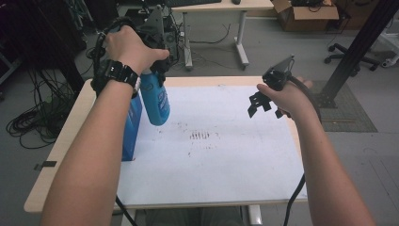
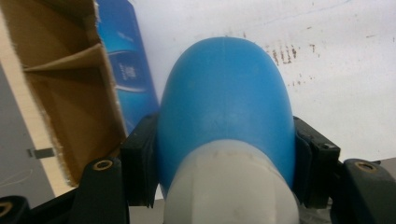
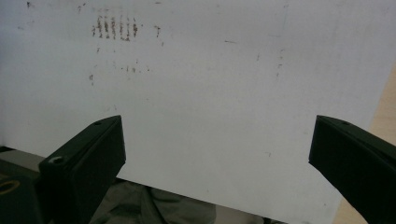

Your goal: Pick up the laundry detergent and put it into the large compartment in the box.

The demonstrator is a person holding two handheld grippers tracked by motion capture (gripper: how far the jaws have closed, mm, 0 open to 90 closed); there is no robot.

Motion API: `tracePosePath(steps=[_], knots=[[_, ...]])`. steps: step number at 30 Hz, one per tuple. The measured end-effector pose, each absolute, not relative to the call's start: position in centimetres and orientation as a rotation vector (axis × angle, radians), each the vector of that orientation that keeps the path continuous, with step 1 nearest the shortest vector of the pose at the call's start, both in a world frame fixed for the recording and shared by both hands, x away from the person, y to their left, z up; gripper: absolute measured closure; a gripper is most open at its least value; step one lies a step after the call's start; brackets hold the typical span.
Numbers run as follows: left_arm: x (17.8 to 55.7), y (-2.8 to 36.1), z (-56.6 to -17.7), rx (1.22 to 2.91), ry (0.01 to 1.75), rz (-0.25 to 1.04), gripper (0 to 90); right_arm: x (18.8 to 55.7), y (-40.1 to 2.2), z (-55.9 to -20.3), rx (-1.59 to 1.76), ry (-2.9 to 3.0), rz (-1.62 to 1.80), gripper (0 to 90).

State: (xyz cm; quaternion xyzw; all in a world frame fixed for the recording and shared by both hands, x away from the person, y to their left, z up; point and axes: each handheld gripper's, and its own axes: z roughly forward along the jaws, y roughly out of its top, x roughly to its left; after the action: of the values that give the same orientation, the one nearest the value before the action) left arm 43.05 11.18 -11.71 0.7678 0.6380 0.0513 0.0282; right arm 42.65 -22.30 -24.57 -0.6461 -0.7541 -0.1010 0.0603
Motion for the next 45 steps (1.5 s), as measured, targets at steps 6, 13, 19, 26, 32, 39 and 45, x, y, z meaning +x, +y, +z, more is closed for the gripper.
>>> tracePosePath(steps=[6, 13, 19, 26, 32, 39, 45], knots=[[43.2, 12.5, -10.1, 2.349, 1.970, 0.166, 37.4, 42.9, -22.2, -24.7, -1.945, -2.290, -0.307, 3.8], [43.4, 14.7, -9.0, 2.333, 1.996, 0.176, 37.5, 43.0, -22.2, -24.3, -1.941, -2.294, -0.306, 3.8], [43.4, 17.4, -8.3, 2.314, 2.030, 0.182, 37.5, 43.1, -22.6, -24.3, -1.956, -2.284, -0.308, 3.7], [43.4, 20.8, -8.2, 2.272, 2.094, 0.206, 37.5, 43.2, -22.6, -24.3, -1.958, -2.281, -0.310, 3.8], [43.3, 22.9, -8.3, 2.240, 2.131, 0.221, 37.5, 43.3, -22.6, -24.0, -1.964, -2.287, -0.320, 3.7], [43.2, 24.7, -9.2, 2.220, 2.157, 0.225, 37.5, 43.3, -22.7, -23.9, -1.970, -2.282, -0.318, 3.7], [43.2, 25.4, -10.7, 2.218, 2.166, 0.210, 37.5, 43.3, -22.5, -24.2, -1.959, -2.284, -0.324, 3.8]])
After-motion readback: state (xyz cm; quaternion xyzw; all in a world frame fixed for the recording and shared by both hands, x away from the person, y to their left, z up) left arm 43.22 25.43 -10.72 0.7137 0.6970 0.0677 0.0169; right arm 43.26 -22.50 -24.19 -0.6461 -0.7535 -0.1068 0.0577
